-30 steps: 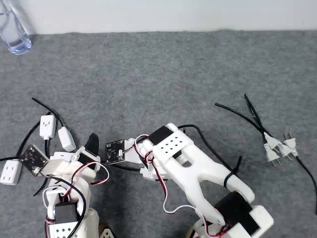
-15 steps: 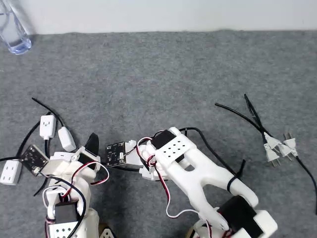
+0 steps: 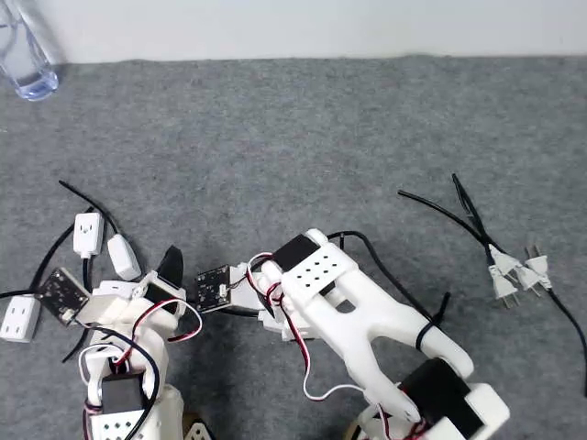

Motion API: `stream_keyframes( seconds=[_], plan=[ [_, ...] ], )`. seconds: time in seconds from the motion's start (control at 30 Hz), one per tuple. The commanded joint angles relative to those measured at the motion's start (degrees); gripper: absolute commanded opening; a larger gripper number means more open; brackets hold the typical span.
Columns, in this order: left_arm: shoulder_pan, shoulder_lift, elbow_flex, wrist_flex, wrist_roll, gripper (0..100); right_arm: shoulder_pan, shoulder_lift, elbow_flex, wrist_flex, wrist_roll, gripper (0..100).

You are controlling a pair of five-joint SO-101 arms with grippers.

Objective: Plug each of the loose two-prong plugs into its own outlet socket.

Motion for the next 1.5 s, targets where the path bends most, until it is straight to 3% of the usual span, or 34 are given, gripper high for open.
stream_keyframes(
  seconds=[0.0, 0.23, 0.3, 0.4, 0.47, 0.6, 0.9, 1.07, 1.47],
  plan=[
    [0.3, -0.1, -0.7, -0.2, -0.4, 23, -2.1, 1.0, -3.3, -1.2, -2.8, 28.0],
    [0.3, -0.2, -0.7, -0.1, -0.4, 23, -3.0, 11.4, -3.3, -8.0, -6.8, 26.7],
    [0.3, -0.2, -0.7, -0.1, -0.4, 23, -2.9, 13.7, -3.3, -9.4, -6.8, 19.1],
    [0.3, -0.2, -0.7, -0.1, -0.4, 23, -2.8, 15.0, -4.0, -10.9, -6.8, 0.0],
    [0.3, -0.2, -0.7, -0.1, -0.4, 23, -1.4, 14.8, -5.0, -10.6, -6.7, 3.9],
    [0.3, -0.2, -0.7, -0.2, -0.4, 23, 2.2, 14.8, -10.5, -6.9, -2.9, 0.6],
    [0.3, -0.2, -0.7, -0.2, -0.4, 23, 5.7, 15.4, -37.4, 13.1, 3.3, 0.8],
    [0.3, -0.2, -0.7, -0.2, -0.4, 23, 10.4, 15.5, -48.3, 16.3, 3.7, 0.8],
    [0.3, -0.2, -0.7, -0.2, -0.4, 23, 24.6, 20.0, -49.6, -12.3, 1.7, 0.8]
  ],
)
